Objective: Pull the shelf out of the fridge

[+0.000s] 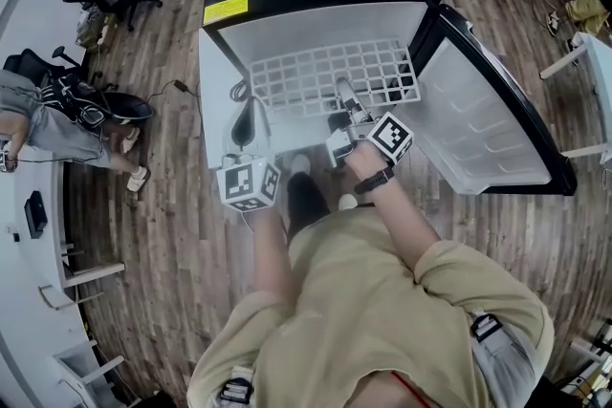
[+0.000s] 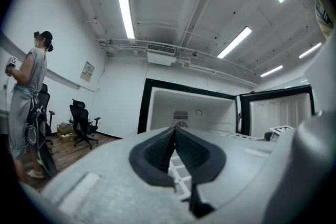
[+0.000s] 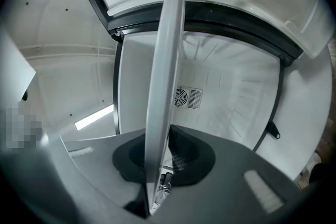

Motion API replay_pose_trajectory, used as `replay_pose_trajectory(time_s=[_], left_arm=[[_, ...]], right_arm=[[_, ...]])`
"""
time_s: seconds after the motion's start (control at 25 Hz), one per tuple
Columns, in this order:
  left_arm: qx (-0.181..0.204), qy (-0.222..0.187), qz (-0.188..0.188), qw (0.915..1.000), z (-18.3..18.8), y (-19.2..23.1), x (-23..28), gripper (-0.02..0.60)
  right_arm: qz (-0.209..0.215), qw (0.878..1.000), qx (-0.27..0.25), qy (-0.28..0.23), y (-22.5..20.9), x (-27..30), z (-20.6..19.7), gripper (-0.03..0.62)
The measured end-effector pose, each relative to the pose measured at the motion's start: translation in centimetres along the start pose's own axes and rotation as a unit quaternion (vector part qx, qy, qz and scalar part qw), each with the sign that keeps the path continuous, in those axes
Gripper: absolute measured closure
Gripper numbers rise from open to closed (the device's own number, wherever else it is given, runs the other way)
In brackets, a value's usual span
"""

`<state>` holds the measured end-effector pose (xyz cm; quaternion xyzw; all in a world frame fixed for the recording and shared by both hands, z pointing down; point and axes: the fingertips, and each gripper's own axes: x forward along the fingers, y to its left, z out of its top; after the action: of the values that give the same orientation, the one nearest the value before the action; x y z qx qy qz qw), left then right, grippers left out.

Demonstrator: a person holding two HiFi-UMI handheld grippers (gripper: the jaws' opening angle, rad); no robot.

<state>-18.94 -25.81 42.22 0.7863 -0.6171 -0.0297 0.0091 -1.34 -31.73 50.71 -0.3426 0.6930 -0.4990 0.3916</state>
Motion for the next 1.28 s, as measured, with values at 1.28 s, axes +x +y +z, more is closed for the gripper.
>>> replay_pose_trajectory(time_s=[1.28], left_arm=[[0.069,0.013,-0.02,0.9973,-2.3,-4.2,2.7,0.579]], right_arm=[[-0.069,0.779,-0.623,0.035,7.0,-3.8,4.4,0.568]])
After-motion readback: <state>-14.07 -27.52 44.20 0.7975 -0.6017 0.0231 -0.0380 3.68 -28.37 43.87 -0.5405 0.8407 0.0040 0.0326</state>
